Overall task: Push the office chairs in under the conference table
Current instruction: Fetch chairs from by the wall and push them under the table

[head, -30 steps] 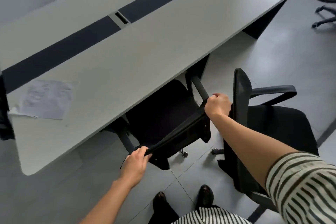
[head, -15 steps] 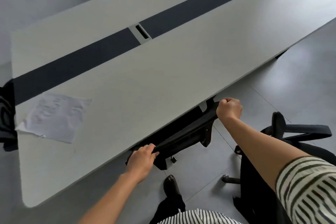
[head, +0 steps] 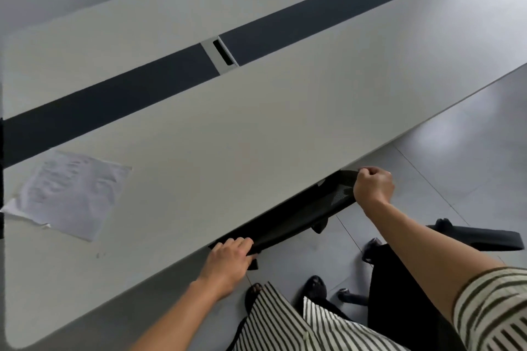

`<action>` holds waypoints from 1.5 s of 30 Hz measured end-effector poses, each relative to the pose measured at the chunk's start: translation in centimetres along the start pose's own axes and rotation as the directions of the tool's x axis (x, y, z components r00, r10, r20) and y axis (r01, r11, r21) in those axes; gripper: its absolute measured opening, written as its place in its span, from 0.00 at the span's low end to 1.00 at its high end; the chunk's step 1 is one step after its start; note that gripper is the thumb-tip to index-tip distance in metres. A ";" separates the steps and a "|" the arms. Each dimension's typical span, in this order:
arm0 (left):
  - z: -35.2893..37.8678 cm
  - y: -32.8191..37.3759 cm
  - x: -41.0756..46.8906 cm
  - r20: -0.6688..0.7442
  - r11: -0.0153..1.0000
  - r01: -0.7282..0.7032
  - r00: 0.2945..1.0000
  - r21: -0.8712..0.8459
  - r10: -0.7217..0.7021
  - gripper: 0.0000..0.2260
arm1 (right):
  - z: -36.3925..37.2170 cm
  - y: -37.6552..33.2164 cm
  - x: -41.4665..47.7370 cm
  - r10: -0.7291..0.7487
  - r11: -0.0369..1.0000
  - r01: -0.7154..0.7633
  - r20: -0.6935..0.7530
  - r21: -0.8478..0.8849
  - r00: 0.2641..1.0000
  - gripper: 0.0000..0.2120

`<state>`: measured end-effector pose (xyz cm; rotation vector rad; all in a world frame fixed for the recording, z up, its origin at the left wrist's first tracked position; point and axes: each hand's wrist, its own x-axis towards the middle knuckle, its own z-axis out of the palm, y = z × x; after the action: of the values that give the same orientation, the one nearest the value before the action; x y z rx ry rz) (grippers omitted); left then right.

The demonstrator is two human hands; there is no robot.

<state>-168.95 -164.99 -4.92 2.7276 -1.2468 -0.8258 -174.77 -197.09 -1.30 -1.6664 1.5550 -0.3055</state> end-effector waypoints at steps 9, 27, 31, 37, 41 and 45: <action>-4.1 0.9 -0.3 0.113 0.989 -0.056 0.991 -0.138 0.072 0.17 | -1.8 1.1 -0.8 -0.043 0.998 0.052 0.223 -0.035 0.974 0.21; -8.5 15.8 4.1 0.026 0.594 -0.803 0.593 -0.042 0.804 0.10 | -10.8 22.8 -23.1 0.266 0.857 -0.367 -0.300 -0.362 0.916 0.17; -6.2 21.0 4.3 0.030 0.417 -0.902 0.423 0.111 0.906 0.13 | -11.3 24.0 -25.9 0.307 0.881 -0.375 -0.257 -0.287 0.916 0.19; -1.0 27.1 5.4 0.245 0.347 -0.894 0.417 0.283 0.875 0.16 | -12.0 26.6 -29.6 0.387 0.891 -0.450 -0.418 -0.060 0.822 0.32; 0.8 27.4 6.7 0.266 0.384 -0.860 0.478 0.336 0.837 0.20 | -12.8 27.8 -29.2 0.365 0.852 -0.491 -0.467 -0.182 0.805 0.31; 2.5 28.6 5.9 0.115 0.393 -0.840 0.462 0.373 0.879 0.21 | -15.2 30.8 -27.2 0.283 0.864 -0.433 -0.463 -0.258 0.840 0.29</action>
<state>-186.85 -188.07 -2.89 1.6948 -2.6272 -0.2877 -212.68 -175.16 -3.52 -1.5822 2.3270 -0.1851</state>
